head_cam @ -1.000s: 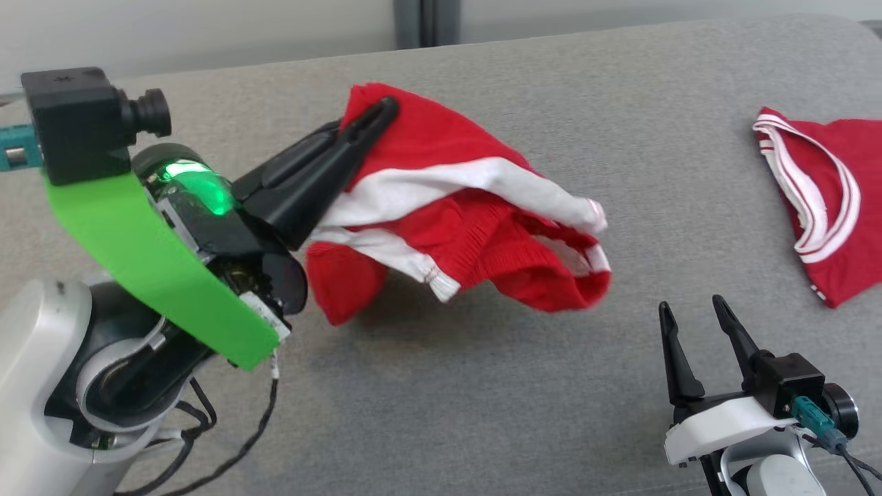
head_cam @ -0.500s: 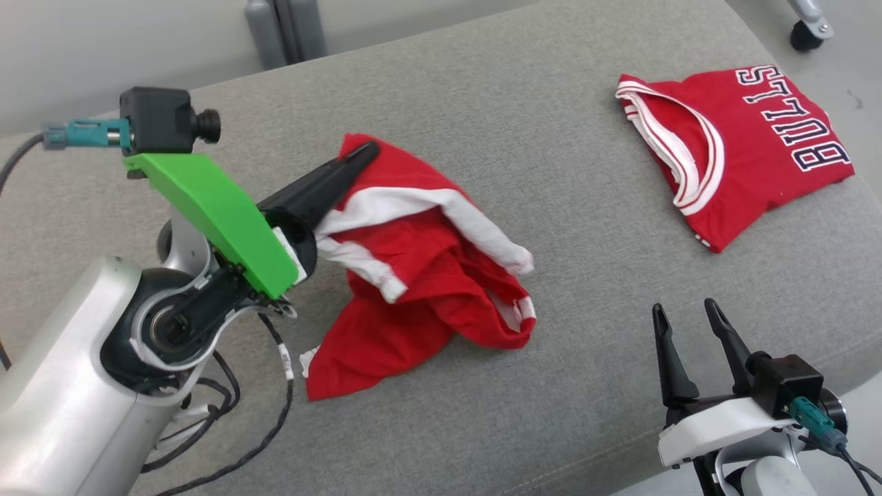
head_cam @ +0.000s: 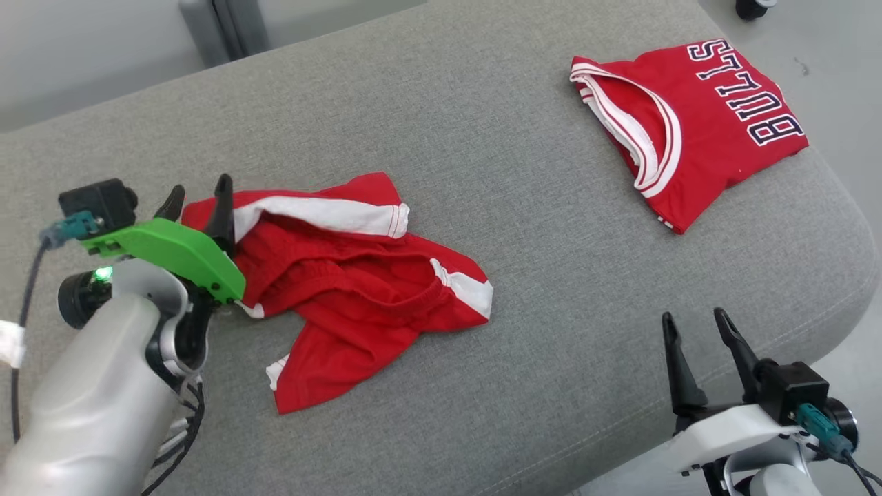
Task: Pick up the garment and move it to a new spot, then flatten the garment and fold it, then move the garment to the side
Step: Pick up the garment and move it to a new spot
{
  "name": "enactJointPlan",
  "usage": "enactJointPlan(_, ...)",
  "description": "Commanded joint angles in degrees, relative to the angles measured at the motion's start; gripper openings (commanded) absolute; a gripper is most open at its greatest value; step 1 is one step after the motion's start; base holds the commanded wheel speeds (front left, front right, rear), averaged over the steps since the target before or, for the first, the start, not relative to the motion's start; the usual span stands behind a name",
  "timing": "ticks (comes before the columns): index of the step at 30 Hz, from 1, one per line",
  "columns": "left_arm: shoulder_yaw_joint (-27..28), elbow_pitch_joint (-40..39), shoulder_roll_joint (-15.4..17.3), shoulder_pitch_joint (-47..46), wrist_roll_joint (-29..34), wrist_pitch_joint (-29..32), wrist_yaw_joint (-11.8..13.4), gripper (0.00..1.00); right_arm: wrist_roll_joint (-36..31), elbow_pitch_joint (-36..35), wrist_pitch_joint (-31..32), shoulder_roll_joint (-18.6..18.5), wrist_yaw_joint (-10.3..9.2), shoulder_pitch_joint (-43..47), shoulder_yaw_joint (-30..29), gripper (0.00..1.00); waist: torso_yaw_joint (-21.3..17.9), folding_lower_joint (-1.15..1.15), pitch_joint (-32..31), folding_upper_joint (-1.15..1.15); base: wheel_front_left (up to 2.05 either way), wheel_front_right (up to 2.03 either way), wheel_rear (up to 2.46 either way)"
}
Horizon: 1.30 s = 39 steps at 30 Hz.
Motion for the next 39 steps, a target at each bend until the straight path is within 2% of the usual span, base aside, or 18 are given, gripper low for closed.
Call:
enactJointPlan(1, -1.6, 0.4, -0.7, 0.0, 2.9, -3.0, -0.9, 1.00, -0.9, -0.3, 0.0, -0.1, -0.09, 0.9, -1.1, 1.00, 3.2, 0.00, -3.1, 0.00, 0.00, 0.00, 0.00)
enactJointPlan(3, -3.7, 0.4, -1.1, 1.2, 6.5, -6.9, -1.3, 1.00, -2.2, -0.9, 0.0, -0.1, -0.09, 1.8, -2.7, 1.00, 5.1, 0.00, -4.7, 0.00, 0.00, 0.00, 0.00)
enactJointPlan(7, -4.5, -3.2, -1.9, 5.0, 13.4, -10.0, 1.1, 1.00, -4.5, -2.4, 0.0, -0.1, -0.09, 3.3, -5.4, 1.00, 9.5, 0.00, -7.5, 0.00, 0.00, 0.00, 0.00)
enactJointPlan(12, 2.2, -15.6, -3.5, 16.2, 24.2, -10.2, 4.1, 1.00, -6.7, -4.1, 0.0, -0.1, -0.10, 4.8, -8.1, 1.00, 14.9, 0.00, -9.9, 0.00, 0.00, 0.00, 0.00)
enactJointPlan(16, 7.6, -23.1, -5.8, 26.8, 32.8, -10.2, 4.6, 1.00, -7.8, -4.8, 0.0, -0.1, -0.09, 5.7, -10.0, 1.00, 18.7, 0.00, -11.5, 0.00, 0.00, 0.00, 0.00)
enactJointPlan(21, 13.3, -27.1, -8.6, 37.9, 41.8, -10.2, 2.7, 1.00, -8.8, -4.6, 0.0, -0.1, -0.09, 7.3, -10.8, 1.00, 22.1, 0.00, -13.2, 0.00, 0.00, 0.00, 0.00)
enactJointPlan(25, 19.9, -28.5, -12.1, 43.5, 45.8, -10.3, 0.2, 1.00, -8.9, -3.5, 0.0, -0.1, -0.09, 8.3, -10.3, 1.00, 24.0, 0.00, -13.9, 0.00, 0.00, 0.00, 0.00)
enactJointPlan(31, 28.3, -27.6, -16.2, 48.0, 50.5, -10.3, -5.1, 1.00, -7.7, -1.8, 0.0, -0.1, -0.09, 9.4, -8.6, 1.00, 25.1, 0.00, -14.9, 0.00, 0.00, 0.00, 0.00)
enactJointPlan(39, 34.5, -26.2, -19.5, 49.3, 54.2, -10.3, -10.7, 1.00, -7.4, -1.1, 0.0, -0.1, -0.09, 9.2, -7.7, 1.00, 24.4, 0.00, -15.1, 0.00, 0.00, 0.00, 0.00)
